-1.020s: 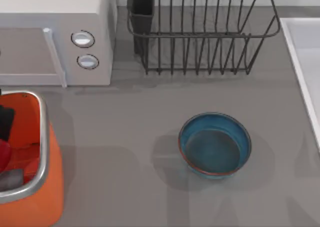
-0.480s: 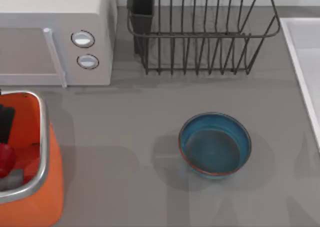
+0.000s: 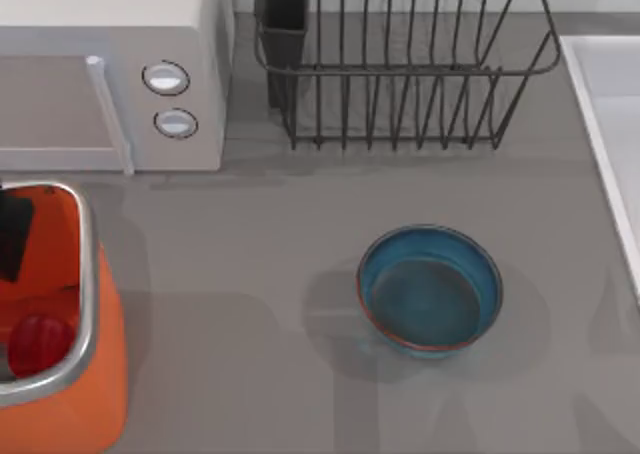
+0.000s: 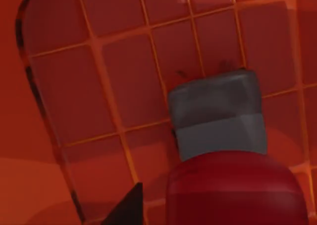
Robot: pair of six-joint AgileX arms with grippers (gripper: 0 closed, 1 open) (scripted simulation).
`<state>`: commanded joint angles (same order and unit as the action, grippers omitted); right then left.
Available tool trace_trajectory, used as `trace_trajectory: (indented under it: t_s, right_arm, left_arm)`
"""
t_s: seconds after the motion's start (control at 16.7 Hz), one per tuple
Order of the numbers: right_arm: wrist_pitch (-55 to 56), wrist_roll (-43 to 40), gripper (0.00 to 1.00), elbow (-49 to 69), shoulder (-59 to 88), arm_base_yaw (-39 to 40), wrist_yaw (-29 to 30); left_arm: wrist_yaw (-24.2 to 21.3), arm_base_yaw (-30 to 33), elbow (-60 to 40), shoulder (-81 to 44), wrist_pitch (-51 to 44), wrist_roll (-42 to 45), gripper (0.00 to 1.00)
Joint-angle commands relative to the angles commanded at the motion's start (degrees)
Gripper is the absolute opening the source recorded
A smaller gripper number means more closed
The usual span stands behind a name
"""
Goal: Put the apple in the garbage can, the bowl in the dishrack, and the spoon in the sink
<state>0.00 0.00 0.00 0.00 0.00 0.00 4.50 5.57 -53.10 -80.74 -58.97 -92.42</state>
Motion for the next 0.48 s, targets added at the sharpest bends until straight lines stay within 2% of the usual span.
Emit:
trace_trajectory:
  t_s: [0.3,0.48]
  right_arm:
    - [0.00,0.00,1.00,0.00,0.00,0.00,0.00]
    - [0.00,0.00,1.00,0.00,0.00,0.00,0.00]
  left_arm:
    - [-0.24,0.08,-0.32,0.35,-0.50,0.05,1.00]
    - [-0.48,-0.05,1.73,3.86,2.11,3.42,1.00]
